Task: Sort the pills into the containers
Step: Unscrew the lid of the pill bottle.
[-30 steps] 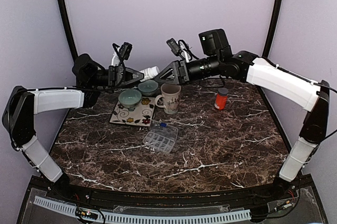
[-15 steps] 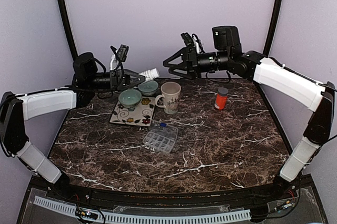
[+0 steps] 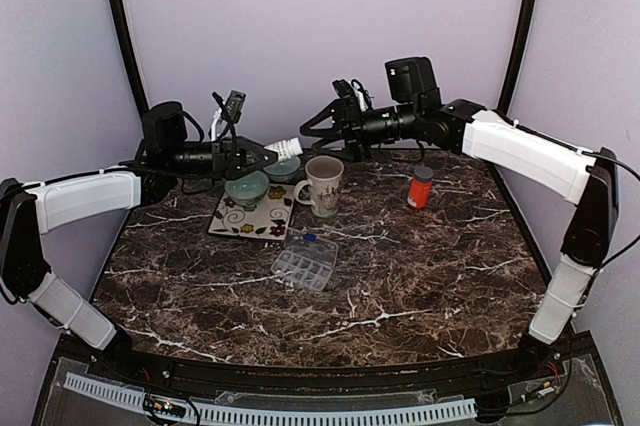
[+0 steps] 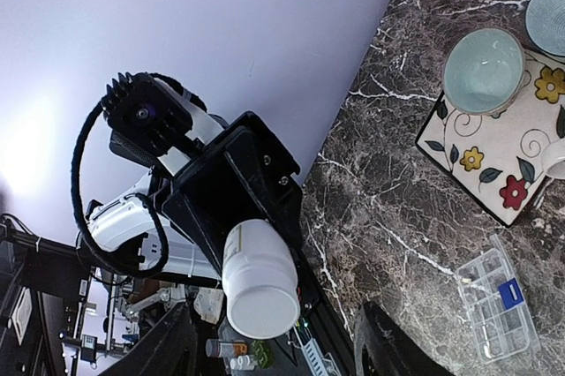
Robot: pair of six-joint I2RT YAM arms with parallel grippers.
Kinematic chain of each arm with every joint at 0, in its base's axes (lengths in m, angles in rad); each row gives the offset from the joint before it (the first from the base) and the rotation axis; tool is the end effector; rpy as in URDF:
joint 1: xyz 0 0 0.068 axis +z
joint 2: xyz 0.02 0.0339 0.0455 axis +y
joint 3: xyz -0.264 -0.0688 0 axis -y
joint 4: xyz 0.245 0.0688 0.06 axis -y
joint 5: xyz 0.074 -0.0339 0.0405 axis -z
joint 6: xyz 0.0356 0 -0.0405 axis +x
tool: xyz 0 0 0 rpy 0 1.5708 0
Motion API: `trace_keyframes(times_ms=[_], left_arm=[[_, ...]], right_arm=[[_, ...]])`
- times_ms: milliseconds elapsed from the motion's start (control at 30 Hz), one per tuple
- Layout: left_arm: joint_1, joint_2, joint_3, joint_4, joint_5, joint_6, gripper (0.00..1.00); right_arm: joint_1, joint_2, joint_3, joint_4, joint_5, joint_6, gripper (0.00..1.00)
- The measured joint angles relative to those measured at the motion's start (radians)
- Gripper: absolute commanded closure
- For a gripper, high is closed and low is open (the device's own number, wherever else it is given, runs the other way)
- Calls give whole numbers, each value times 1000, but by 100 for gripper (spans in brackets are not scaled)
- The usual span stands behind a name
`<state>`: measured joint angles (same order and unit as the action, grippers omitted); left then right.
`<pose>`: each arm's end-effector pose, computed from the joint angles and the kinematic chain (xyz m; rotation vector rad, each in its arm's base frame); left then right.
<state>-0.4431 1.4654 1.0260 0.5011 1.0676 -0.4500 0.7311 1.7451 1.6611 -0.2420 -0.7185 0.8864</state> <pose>0.2852 -0.1699 0.3317 0.9261 1.4845 -1.4701 0.2899 0.2915 0.3805 -0.4129 2.1996 1.6820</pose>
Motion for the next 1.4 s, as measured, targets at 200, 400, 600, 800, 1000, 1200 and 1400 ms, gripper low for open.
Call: trace_keyframes(times_ms=[200, 400, 600, 800, 1000, 1200, 1400], left_arm=[[-17, 0, 14, -71, -14, 59, 100], [-21, 2, 43, -100, -23, 91, 100], [-21, 15, 58, -114, -30, 108, 100], [-21, 36, 68, -126, -33, 118, 100], [-21, 40, 71, -137, -33, 125, 100], [-21, 40, 74, -137, -31, 127, 100], [-21, 40, 74, -135, -29, 123, 100]], right_arm=[[0, 18, 25, -2, -12, 15, 39], [0, 29, 31, -1, -22, 18, 39], [0, 39, 31, -1, -31, 21, 41], [5, 54, 37, -3, -44, 27, 46], [11, 61, 49, -6, -49, 31, 61], [11, 72, 58, -25, -48, 24, 75], [10, 73, 69, -46, -48, 5, 88]])
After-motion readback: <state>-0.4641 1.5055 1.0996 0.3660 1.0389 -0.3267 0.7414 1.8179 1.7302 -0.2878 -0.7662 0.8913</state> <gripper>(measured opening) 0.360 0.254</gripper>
